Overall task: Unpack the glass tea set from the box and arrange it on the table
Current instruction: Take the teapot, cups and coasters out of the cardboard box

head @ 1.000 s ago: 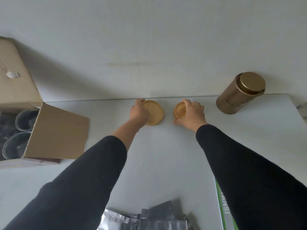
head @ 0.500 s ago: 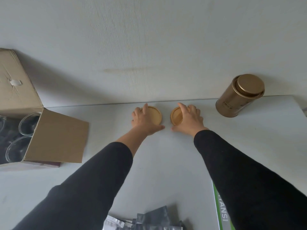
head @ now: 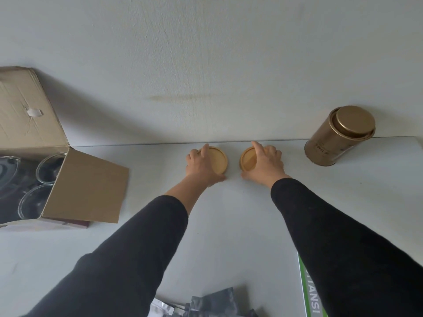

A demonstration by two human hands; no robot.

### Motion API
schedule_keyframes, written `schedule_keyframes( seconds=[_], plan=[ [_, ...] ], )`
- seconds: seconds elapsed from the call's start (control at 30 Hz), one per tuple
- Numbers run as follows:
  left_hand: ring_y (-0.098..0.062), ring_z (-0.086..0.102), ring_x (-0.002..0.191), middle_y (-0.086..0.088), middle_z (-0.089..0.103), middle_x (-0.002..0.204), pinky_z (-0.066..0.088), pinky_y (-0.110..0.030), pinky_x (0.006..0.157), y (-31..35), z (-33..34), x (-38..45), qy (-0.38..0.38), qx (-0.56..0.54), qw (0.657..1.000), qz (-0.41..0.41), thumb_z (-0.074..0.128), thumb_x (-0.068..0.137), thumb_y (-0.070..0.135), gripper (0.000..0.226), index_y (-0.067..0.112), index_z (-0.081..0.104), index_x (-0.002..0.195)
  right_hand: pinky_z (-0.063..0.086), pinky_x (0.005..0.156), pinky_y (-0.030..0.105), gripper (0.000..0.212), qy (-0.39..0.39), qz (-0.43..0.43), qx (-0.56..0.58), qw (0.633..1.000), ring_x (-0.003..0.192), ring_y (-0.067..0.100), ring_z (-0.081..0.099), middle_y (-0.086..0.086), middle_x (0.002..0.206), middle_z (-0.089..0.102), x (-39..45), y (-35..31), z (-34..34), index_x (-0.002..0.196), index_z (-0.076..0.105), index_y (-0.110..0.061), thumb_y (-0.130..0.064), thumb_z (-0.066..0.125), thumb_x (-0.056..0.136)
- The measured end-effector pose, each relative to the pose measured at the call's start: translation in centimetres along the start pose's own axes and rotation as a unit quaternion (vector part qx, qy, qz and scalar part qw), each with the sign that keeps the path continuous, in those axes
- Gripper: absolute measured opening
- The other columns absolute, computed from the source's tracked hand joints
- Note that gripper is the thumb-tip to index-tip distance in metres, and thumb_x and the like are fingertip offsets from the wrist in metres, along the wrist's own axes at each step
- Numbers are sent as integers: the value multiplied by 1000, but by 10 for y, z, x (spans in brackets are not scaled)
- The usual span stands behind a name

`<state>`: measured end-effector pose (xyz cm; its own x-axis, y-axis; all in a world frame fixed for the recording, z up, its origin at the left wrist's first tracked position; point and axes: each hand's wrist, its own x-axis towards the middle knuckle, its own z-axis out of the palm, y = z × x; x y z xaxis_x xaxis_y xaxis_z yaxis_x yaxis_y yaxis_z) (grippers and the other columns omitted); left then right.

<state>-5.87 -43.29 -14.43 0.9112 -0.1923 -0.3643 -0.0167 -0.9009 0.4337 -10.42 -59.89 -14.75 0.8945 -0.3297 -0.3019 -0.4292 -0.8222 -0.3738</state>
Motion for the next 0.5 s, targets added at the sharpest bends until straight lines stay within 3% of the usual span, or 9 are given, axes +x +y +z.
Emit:
schedule_keyframes(
  seconds=[0.17,0.5],
  plan=[
    [-28,-4,147,-10,5,156,22,-45,118,-7,-8,-11,5,12,1000,25,82,69,42,116,25,4,152,23,109,48,101,42,6,-13,999,142,32,8,14,152,12,-14,-5,-5,148,12,-28,-51,73,71],
    [-30,-11,148,-12,0,158,9,-42,120,-35,-88,-46,74,51,992,90,67,86,38,93,19,5,152,26,109,43,74,149,-44,31,987,138,28,18,11,147,26,-56,-82,-38,145,26,-20,-41,61,83]
  ],
)
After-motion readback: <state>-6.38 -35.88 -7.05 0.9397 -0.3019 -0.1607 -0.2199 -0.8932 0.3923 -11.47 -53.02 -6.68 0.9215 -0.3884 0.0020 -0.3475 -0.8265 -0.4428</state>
